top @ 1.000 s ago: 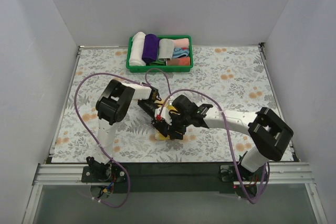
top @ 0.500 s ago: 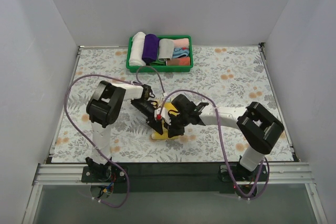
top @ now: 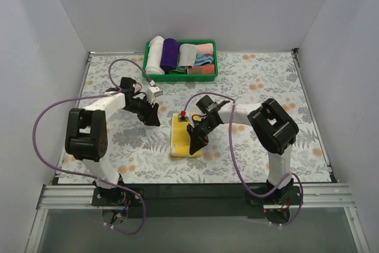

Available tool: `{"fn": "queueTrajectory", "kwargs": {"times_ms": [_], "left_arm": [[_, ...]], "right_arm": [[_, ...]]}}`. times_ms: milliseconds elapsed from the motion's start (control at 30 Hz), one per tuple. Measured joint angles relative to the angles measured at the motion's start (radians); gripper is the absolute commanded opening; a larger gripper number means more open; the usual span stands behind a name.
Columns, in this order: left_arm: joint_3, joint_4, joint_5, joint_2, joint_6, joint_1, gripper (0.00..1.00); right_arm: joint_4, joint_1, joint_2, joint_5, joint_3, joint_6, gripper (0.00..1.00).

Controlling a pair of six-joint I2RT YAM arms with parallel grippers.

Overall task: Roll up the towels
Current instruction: Roll the towel

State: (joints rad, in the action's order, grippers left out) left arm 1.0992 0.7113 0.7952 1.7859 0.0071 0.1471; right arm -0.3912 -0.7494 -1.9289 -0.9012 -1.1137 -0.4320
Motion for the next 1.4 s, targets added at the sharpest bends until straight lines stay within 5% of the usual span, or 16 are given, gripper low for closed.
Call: {"fn": "queueTrajectory", "kwargs": {"times_ms": [33, 167, 333, 467, 733, 1067, 1167, 1233, 1400], "left_arm": [[-0.018, -0.024, -0.01, -0.045, -0.004, -0.016, 0.51], [-0.123, -0.117, -0.079, -0.287, 0.036, 0.028, 0.54], [-0.344, -0.226, -0.226, -0.646, 0.154, 0.348, 0.62], [-0.477, -0.271, -0.359, -0.777, 0.215, 0.55, 0.65], [-0.559, -0.382, -0.576, -0.724, 0.31, 0.824, 0.61], [-0.56, -0.509, -0.689, -0.519, 0.364, 0.867, 0.56], [-0.56, -0.547, -0.718, -0.473, 0.369, 0.87, 0.42], [-0.56, -0.568, -0.734, -0.454, 0.367, 0.87, 0.25], [-0.546, -0.557, -0.731, -0.444, 0.352, 0.869, 0.07]], "right_arm": [[-0.015, 0.011, -0.024, -0.028, -0.016, 0.008, 0.01], [-0.074, 0.049, -0.114, -0.142, -0.074, 0.024, 0.01], [-0.162, 0.086, -0.225, -0.268, -0.143, 0.034, 0.01], [-0.215, 0.096, -0.272, -0.309, -0.177, 0.039, 0.01], [-0.336, 0.102, -0.354, -0.347, -0.258, 0.067, 0.01], [-0.451, 0.101, -0.405, -0.343, -0.332, 0.068, 0.01], [-0.46, 0.101, -0.408, -0.34, -0.337, 0.067, 0.01], [-0.466, 0.101, -0.41, -0.339, -0.339, 0.066, 0.01], [-0.474, 0.102, -0.41, -0.33, -0.344, 0.068, 0.11]]}}
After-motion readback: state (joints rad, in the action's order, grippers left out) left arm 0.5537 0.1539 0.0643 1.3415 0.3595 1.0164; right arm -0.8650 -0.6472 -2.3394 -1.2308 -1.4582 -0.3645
